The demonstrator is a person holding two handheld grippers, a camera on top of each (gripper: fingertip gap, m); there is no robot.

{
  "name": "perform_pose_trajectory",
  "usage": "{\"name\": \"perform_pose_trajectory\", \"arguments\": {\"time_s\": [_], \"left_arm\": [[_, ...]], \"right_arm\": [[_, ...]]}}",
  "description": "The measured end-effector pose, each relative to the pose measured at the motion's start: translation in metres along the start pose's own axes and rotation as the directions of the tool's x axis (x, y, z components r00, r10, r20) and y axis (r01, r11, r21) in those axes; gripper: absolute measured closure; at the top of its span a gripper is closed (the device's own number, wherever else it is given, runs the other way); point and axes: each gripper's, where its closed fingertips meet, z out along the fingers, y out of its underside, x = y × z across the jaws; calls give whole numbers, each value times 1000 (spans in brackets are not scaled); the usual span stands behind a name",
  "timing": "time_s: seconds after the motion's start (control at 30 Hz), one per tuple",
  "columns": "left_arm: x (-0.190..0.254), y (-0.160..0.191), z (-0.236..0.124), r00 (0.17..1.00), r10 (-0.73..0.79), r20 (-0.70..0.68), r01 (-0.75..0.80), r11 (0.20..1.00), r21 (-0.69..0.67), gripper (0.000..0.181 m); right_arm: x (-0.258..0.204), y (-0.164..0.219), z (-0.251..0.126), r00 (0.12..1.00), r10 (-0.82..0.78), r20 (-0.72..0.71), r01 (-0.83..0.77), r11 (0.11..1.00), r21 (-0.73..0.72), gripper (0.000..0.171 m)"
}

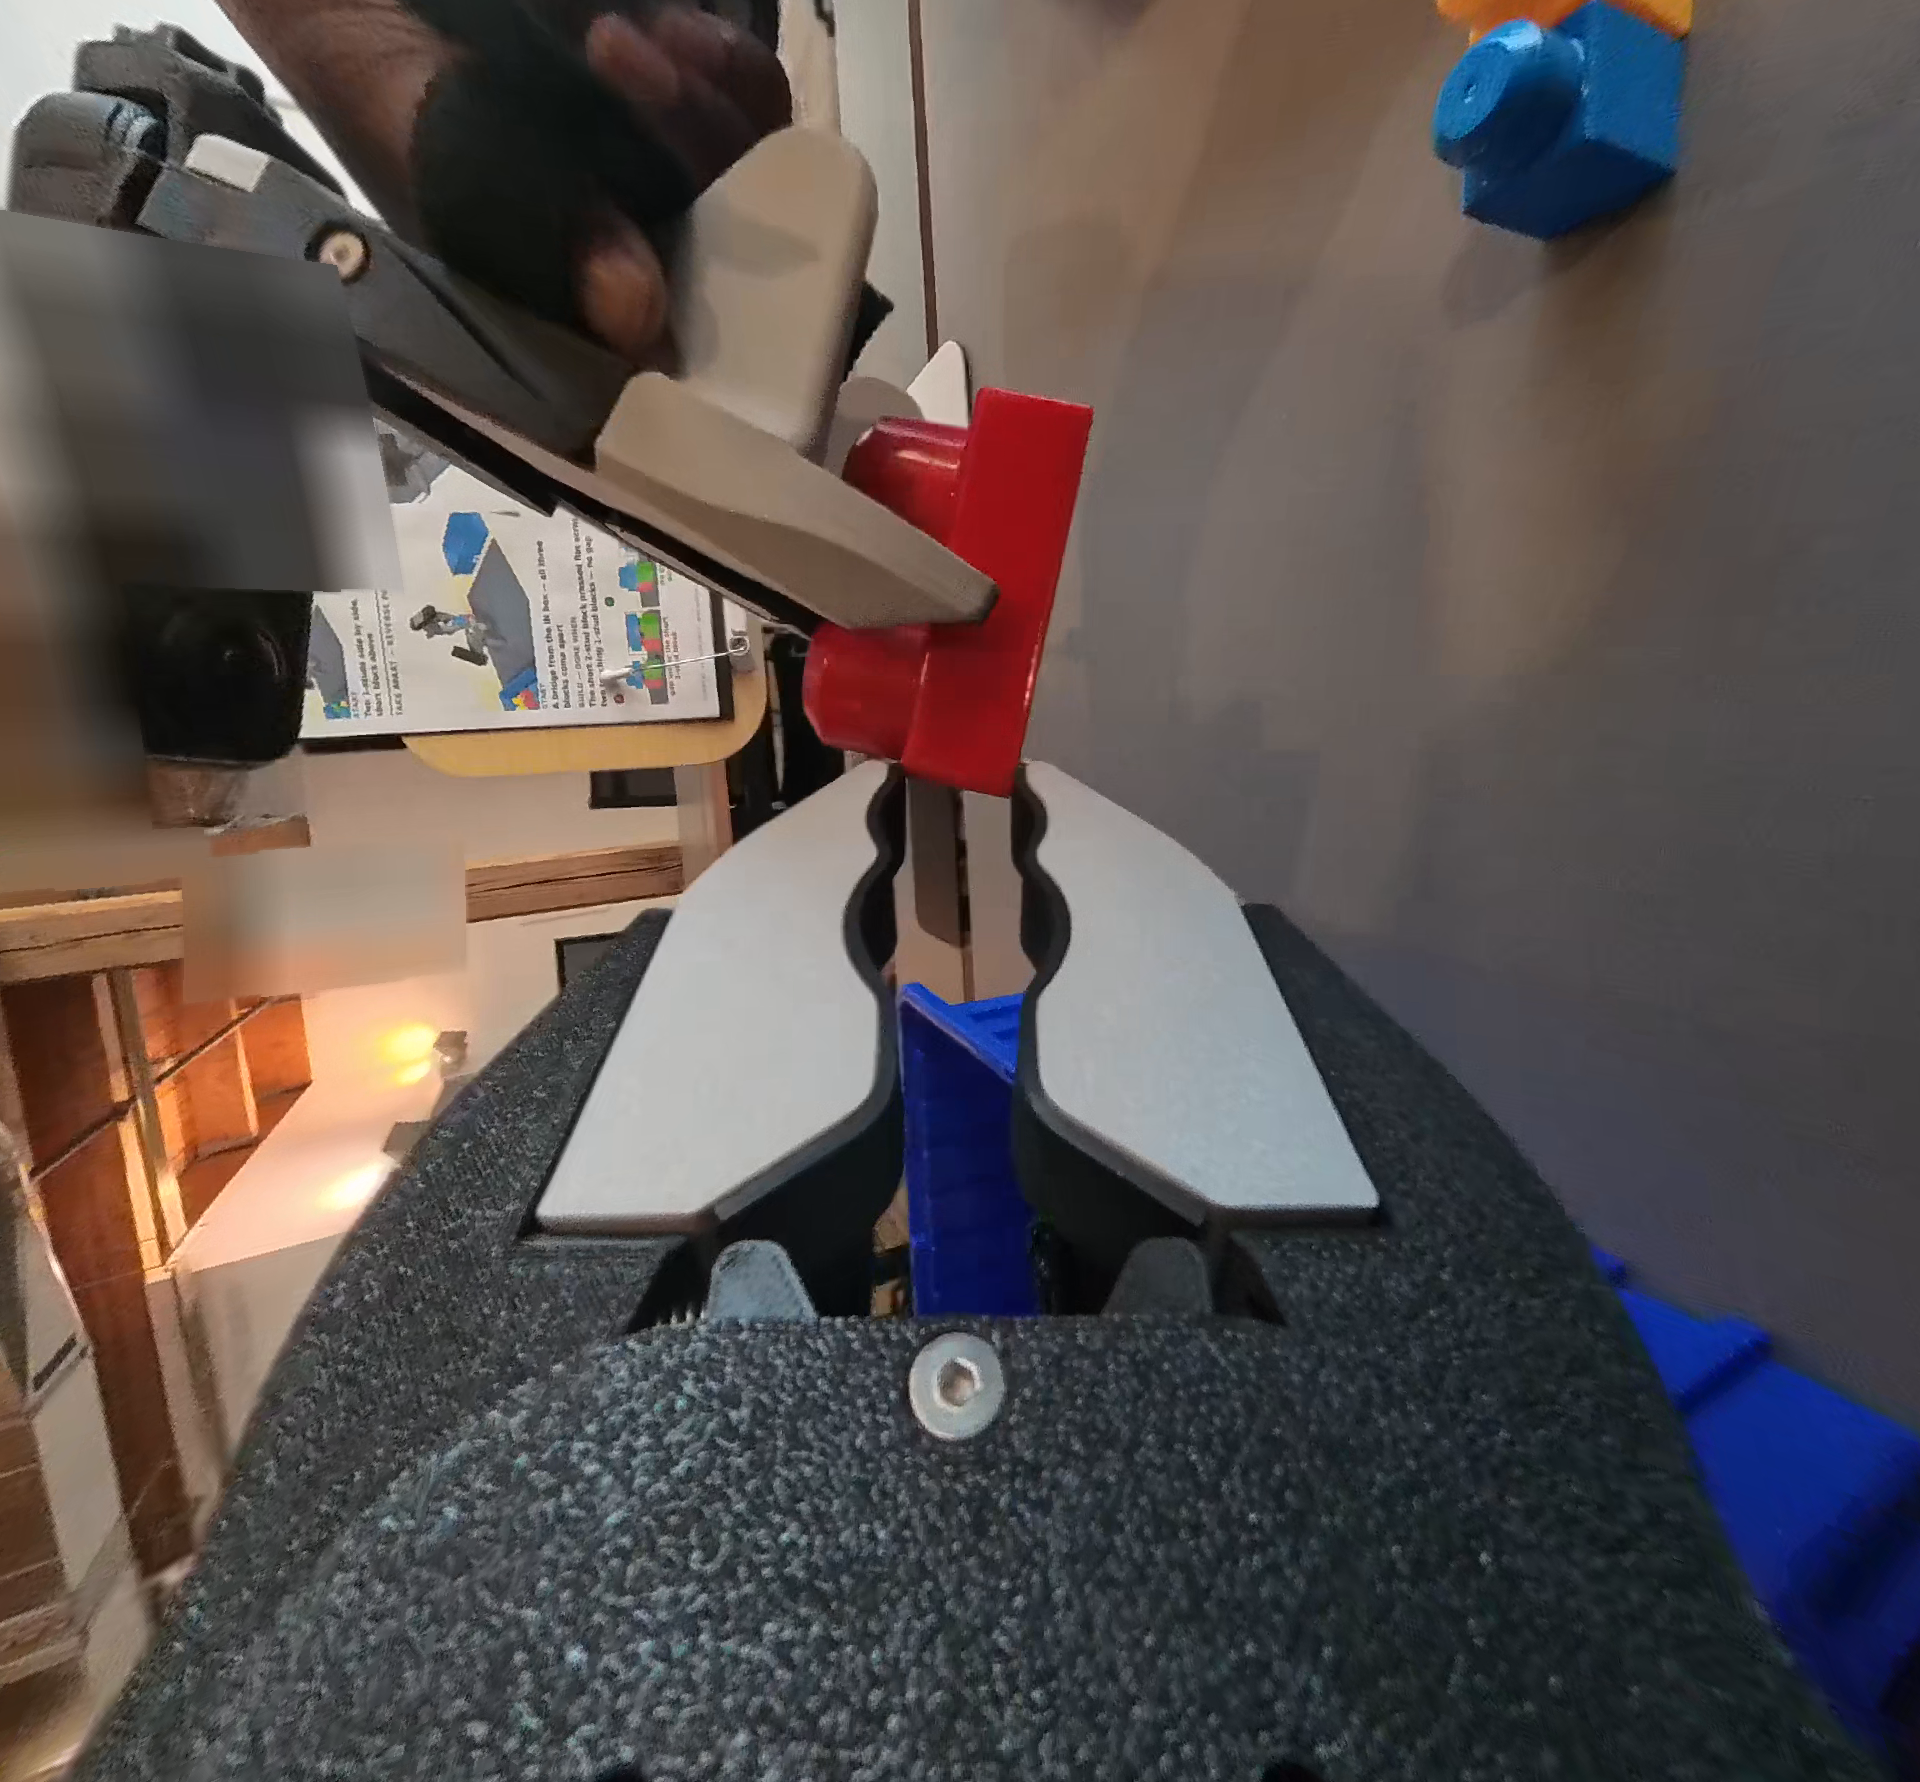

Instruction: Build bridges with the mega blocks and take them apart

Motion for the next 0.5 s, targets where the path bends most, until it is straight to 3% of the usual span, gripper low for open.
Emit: {"name": "perform_pose_trajectory", "arguments": {"time_s": [0.03, 0.33, 0.5], "left_arm": [[0, -1, 2, 1000, 9, -1, -9, 1000, -8, 162], [-1, -6, 6, 1000, 12, -6, -12, 1000, -7, 162], [1, -8, 7, 1000, 21, -6, -21, 1000, -15, 162]], "right_arm": [[0, 2, 0, 1000, 3, -4, -3, 1000, -6, 121], [0, 13, 2, 1000, 2, -5, -2, 999, -35, 119], [-2, 15, 5, 1000, -9, 18, 10, 999, -37, 136]]}}
